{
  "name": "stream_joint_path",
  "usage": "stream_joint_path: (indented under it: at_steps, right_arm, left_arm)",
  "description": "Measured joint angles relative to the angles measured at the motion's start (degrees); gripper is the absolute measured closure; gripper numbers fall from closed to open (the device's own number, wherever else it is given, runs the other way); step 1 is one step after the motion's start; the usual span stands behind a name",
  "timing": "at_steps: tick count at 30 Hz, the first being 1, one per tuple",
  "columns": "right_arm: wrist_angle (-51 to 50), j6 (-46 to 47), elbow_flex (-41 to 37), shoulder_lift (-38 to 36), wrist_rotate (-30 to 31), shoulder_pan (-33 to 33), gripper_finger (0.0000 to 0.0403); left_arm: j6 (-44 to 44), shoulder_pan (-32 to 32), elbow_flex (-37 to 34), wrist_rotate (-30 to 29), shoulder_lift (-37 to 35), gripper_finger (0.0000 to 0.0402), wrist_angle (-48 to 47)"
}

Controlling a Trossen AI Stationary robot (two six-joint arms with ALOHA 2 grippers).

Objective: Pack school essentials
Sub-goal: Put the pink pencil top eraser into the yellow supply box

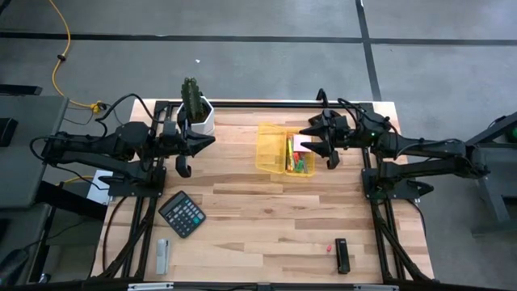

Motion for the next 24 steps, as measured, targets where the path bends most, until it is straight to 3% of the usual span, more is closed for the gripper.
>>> stream_joint_path:
  at_steps: [24]
  right_arm:
    - [-0.2,1.2,0.0,0.0,-0.2,0.0,0.0219]
  left_arm:
    - [0.5,0.0,0.0,0.4,0.0,0.0401,0.0]
